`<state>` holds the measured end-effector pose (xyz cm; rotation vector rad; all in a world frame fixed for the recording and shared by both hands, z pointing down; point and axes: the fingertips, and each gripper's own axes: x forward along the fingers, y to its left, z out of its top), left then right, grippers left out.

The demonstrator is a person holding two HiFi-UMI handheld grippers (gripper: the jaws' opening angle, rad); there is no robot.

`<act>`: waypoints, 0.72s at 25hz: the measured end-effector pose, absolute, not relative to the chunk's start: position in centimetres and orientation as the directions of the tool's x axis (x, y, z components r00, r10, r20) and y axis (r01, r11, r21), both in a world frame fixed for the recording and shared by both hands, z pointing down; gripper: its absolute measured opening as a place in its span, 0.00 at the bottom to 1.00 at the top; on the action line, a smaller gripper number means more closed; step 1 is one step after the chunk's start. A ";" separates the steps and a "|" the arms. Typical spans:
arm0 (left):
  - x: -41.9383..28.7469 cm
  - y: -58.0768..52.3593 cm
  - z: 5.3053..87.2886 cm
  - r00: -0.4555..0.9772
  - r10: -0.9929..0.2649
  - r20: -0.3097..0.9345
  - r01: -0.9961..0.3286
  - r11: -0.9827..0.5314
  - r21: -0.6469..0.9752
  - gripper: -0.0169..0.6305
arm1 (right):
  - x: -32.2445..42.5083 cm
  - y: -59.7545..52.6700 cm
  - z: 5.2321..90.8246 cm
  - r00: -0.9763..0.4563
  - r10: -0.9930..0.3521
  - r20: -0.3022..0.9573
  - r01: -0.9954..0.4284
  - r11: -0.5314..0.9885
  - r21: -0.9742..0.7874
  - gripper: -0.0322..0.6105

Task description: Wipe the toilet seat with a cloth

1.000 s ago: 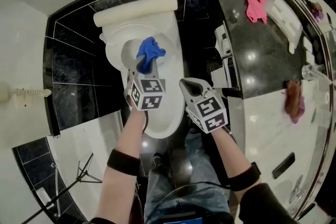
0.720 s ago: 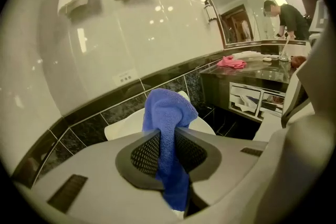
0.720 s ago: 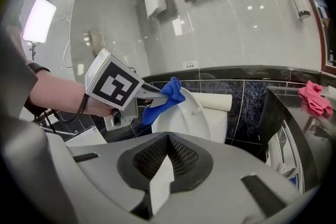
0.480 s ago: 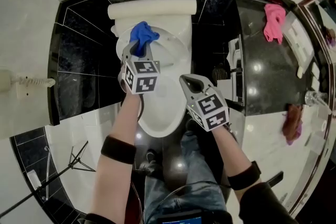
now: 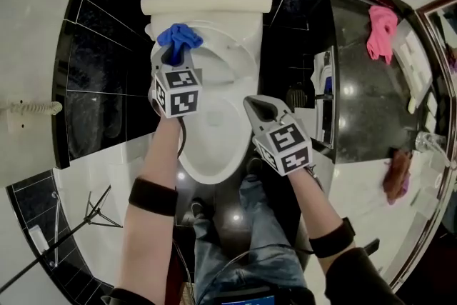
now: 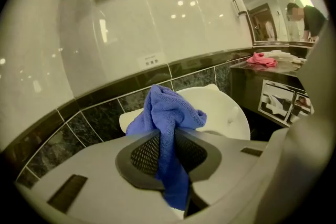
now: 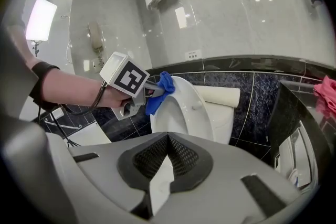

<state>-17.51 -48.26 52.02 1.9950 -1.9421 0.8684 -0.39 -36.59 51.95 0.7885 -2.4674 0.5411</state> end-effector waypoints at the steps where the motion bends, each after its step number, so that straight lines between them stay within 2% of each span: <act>1: -18.2 -48.0 52.3 -0.064 -0.829 0.556 -0.970 -0.078 -0.228 0.13 | -0.5 -36.4 52.2 -0.714 -0.421 0.560 -0.618 0.755 -0.220 0.07; 8: -22.8 -46.4 55.0 -0.110 -0.782 0.614 -0.986 0.008 -0.166 0.13 | -2.2 -35.2 53.9 -0.725 -0.390 0.568 -0.600 0.763 -0.242 0.08; 14: -23.9 -45.7 57.5 -0.111 -0.777 0.619 -0.985 0.004 -0.172 0.13 | -3.9 -34.5 55.8 -0.734 -0.376 0.566 -0.588 0.768 -0.252 0.08; 18: -26.2 -44.3 59.7 -0.164 -0.759 0.630 -0.981 0.060 -0.183 0.13 | -4.6 -34.1 57.2 -0.736 -0.378 0.562 -0.589 0.767 -0.254 0.07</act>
